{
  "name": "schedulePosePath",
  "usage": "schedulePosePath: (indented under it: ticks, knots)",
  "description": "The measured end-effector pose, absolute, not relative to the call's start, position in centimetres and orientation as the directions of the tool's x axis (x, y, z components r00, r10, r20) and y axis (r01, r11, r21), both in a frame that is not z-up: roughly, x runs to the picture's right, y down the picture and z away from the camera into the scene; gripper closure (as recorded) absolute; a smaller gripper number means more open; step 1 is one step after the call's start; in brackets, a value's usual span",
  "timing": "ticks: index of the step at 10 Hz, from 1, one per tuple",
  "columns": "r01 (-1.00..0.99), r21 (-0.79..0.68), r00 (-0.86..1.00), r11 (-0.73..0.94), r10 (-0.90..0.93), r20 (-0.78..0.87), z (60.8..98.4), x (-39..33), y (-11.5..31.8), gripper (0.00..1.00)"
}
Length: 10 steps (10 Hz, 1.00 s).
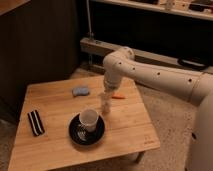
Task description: Stand the bottle upright
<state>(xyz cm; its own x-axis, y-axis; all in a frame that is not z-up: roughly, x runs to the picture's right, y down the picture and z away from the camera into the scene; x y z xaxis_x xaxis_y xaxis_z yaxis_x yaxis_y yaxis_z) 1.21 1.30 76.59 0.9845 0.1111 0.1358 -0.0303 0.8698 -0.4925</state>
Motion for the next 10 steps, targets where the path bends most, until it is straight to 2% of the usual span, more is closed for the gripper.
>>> schedulePosePath:
  ticks: [6,10]
  knots:
    - [-0.033,-0.505,0.984,0.863,0.117,0.136,76.90,1.18,1.67,0.61]
    - [-0.032,-0.505,0.983,0.863,0.118,0.140,76.93,0.95,1.68,0.23]
